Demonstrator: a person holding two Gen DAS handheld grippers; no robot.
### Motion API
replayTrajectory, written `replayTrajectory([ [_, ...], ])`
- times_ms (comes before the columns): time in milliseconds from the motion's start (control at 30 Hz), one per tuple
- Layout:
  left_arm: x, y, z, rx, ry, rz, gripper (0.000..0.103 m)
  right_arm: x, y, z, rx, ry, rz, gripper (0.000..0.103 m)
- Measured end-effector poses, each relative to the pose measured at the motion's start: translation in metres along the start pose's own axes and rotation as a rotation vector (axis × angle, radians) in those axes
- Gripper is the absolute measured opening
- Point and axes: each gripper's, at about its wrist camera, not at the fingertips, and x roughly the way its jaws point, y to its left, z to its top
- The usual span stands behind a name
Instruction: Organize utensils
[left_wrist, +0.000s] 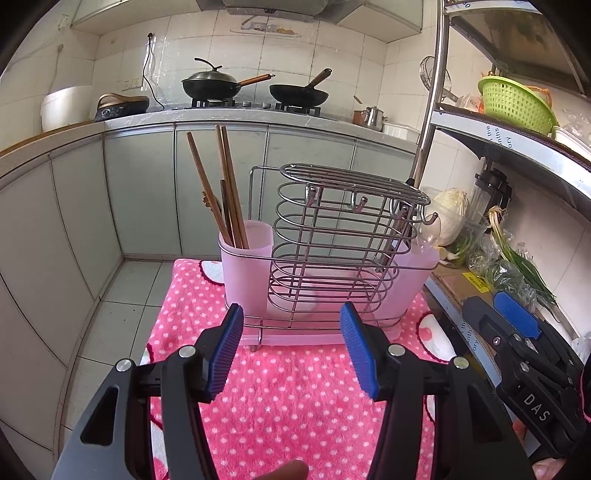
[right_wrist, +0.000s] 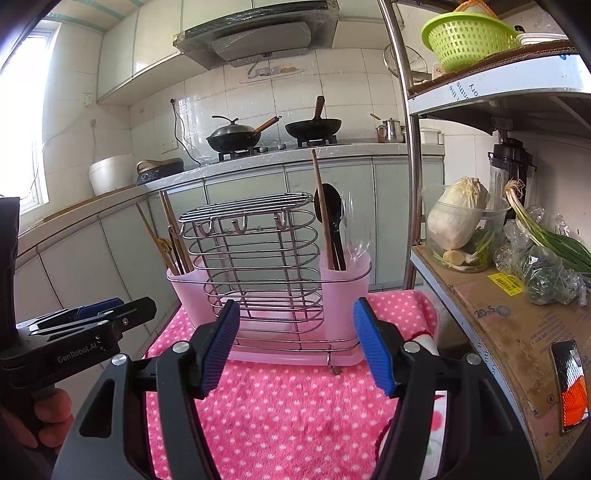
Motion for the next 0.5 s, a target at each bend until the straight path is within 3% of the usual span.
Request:
replayTrajectory([
  [500,-0.0045,-0.0011,-0.0004,-0.001,-0.006,-0.009,0.054,-0.0047,0.0034,0.0015,-0.012,-0.008,0.000,0.065],
])
